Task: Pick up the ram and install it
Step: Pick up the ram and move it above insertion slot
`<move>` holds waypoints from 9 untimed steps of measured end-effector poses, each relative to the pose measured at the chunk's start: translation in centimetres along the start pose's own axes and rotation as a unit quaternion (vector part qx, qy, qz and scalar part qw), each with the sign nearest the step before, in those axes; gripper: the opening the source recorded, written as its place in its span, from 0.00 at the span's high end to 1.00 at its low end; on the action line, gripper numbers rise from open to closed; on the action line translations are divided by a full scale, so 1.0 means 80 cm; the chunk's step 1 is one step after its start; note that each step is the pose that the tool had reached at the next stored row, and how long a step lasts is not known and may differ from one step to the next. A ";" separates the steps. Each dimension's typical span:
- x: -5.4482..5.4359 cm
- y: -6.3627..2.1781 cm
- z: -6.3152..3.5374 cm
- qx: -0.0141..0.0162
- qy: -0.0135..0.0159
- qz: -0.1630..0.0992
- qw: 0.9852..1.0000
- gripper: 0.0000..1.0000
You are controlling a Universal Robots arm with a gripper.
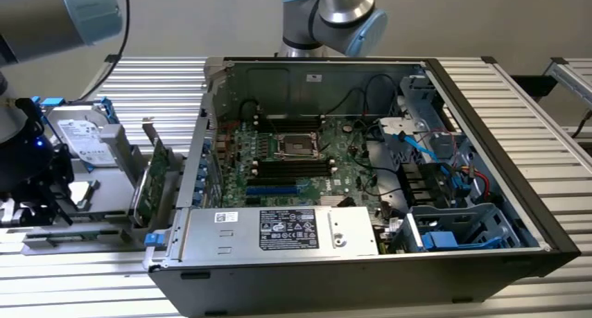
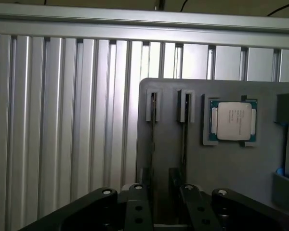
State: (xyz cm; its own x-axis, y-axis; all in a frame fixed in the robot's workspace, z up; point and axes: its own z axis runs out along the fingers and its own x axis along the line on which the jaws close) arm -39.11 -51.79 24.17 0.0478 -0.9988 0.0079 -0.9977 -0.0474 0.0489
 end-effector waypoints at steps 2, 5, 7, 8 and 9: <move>0.000 0.000 0.005 0.000 0.000 -0.001 1.000 0.70; 0.000 -0.001 0.011 0.000 0.000 -0.004 1.000 0.70; 0.000 -0.001 0.016 0.000 0.000 -0.006 1.000 0.70; 0.000 -0.001 0.018 0.000 0.000 -0.007 1.000 0.70; 0.001 -0.002 0.020 0.000 0.000 -0.009 1.000 0.70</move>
State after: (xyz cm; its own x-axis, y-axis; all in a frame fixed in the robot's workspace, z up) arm -39.05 -51.85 22.54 0.0650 -0.9979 0.0078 -0.9967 -0.0645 0.0489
